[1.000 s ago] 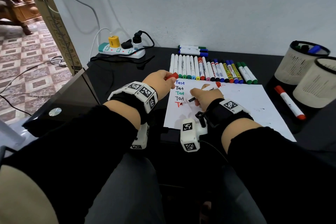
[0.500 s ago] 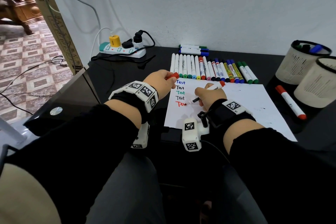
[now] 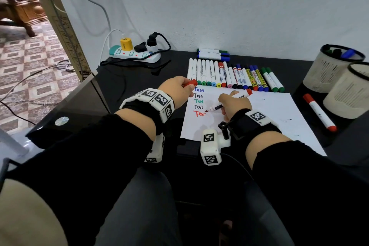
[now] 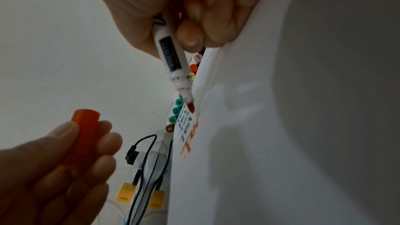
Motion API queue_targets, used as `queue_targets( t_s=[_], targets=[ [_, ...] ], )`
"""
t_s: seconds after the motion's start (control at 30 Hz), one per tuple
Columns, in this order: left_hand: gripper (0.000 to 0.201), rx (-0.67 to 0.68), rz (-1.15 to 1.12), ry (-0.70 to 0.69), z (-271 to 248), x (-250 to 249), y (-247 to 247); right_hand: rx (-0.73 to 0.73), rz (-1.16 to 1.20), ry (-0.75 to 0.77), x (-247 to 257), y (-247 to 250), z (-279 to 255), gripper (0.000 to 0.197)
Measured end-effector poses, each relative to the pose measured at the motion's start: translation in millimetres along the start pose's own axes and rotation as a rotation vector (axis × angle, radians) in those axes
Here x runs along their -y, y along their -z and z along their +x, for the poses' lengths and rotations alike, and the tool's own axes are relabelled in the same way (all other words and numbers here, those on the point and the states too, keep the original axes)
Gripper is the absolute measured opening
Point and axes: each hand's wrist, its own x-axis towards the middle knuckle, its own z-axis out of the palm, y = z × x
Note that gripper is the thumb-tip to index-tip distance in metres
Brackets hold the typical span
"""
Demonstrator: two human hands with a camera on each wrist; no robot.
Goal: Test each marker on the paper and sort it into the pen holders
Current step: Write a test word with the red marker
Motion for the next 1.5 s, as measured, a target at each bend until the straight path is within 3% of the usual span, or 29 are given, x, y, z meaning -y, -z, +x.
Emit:
queue_targets(
  t_s=[0.33,0.6,0.83,1.07,1.2,1.5],
  targets=[
    [0.031,0.008,0.011,0.011,1,1,-1,0.033,-0.003,0.017,-2,-2,3,0.019],
    [0.034,0.028,0.039,-0.024,-10,-6,7,0.087,0.206,-0.043,14,17,-2,0.016],
    [0.037,0.071,-0.069,-0.063,-16,-24,28,0.088,0.388,0.185,72,48,-12,0.023],
    [0.030,0.092,-0.292,-0.167,-26,-55,34,0.178,0.389,0.357,97,72,-30,0.039],
    [0.011,0.126,-0.362,-0.245,-33,-70,30,0.221,0.362,0.395,97,76,-38,0.043],
    [0.013,0.190,-0.491,-0.266,-30,-101,30,0.206,0.382,0.401,108,98,-44,0.038]
  ],
)
